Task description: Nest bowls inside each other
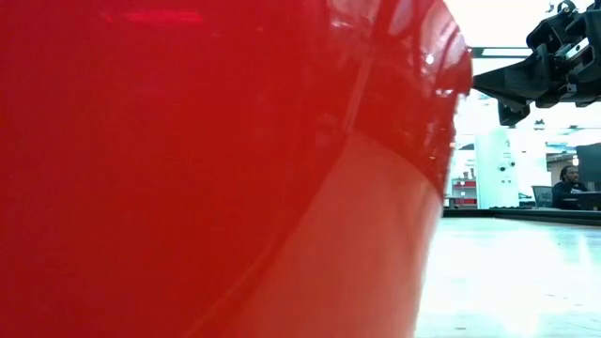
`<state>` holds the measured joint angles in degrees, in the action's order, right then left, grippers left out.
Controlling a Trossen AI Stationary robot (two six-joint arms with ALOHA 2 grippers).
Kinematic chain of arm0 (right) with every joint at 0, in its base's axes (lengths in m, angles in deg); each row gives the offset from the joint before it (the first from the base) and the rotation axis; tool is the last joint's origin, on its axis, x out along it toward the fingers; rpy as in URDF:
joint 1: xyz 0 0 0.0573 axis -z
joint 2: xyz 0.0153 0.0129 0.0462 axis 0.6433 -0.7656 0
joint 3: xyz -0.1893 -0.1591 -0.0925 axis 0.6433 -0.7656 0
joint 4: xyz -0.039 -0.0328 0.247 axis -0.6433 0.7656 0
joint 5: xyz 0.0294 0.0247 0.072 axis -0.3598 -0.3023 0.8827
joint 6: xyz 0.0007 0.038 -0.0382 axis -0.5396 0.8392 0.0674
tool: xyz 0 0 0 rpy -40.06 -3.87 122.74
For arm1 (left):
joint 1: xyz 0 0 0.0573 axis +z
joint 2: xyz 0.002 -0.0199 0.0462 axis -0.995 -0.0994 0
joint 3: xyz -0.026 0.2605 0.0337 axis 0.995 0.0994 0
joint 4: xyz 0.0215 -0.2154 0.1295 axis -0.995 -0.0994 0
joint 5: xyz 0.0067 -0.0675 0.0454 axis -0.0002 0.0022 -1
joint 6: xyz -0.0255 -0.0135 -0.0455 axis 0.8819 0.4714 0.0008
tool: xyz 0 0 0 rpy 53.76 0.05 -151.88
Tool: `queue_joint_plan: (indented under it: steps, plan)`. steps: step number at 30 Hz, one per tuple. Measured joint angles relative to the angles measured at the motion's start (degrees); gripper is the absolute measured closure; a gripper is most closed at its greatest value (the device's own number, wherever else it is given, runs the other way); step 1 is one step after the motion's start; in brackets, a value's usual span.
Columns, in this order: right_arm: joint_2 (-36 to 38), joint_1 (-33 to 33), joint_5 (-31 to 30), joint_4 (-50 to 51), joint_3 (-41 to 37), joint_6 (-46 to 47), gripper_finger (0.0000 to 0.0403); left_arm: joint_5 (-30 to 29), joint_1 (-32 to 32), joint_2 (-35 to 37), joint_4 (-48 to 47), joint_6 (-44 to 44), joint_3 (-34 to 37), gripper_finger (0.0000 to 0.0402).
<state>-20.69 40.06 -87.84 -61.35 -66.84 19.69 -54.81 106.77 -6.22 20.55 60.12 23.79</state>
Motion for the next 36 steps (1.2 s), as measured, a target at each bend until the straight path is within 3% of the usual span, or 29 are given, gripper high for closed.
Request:
queue_joint_plan:
  steps: [36]
  plan:
    - [0.01, -0.01, -0.02, 0.01, 0.0, -0.06, 0.0369, 0.0, -0.01, 0.02, -0.04, 4.58, 0.02, 0.025]
